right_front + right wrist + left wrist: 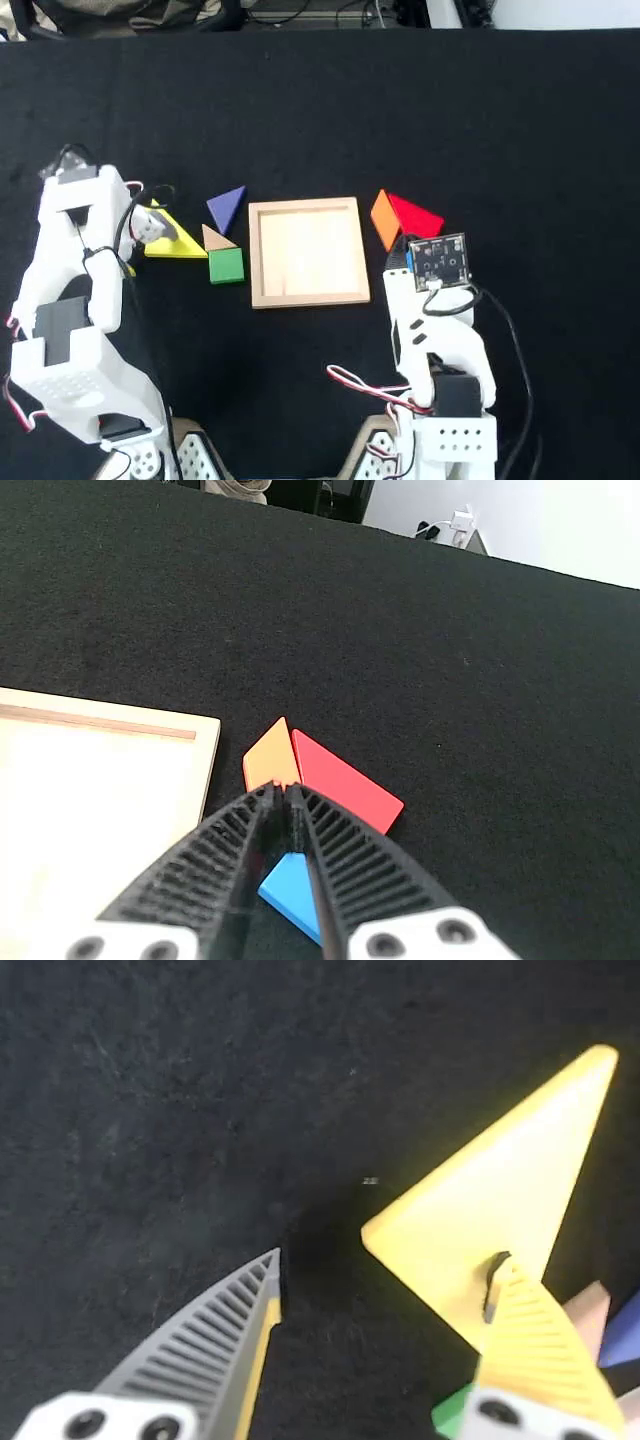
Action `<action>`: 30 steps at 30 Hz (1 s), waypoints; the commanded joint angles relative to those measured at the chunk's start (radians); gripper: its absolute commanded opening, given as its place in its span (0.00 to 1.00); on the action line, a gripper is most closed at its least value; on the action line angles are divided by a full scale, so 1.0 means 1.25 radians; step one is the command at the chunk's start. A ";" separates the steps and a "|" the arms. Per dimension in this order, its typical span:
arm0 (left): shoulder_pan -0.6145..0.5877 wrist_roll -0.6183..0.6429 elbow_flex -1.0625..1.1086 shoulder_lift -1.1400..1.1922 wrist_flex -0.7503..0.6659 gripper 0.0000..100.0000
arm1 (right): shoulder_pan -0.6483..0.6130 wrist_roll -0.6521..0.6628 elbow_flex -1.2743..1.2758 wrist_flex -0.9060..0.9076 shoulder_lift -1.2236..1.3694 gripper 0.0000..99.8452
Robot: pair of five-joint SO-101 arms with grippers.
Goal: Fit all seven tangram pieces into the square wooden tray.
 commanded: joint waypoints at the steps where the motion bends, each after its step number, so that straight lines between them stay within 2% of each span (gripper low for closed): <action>1: -0.007 0.009 0.009 -0.039 -0.050 0.33 | -0.014 -0.002 -0.001 0.001 -0.061 0.01; 6: -0.002 0.009 0.009 -0.039 -0.083 0.33 | -0.014 -0.002 -0.001 0.001 -0.061 0.01; 15: 0.040 0.011 0.006 0.009 -0.083 0.33 | -0.014 -0.002 -0.001 0.001 -0.061 0.01; 21: 0.037 0.012 -0.052 0.079 -0.075 0.32 | -0.014 -0.002 -0.001 0.002 -0.061 0.01; 30: 0.044 0.014 -0.082 0.085 -0.071 0.32 | -0.014 -0.002 -0.001 0.002 -0.061 0.01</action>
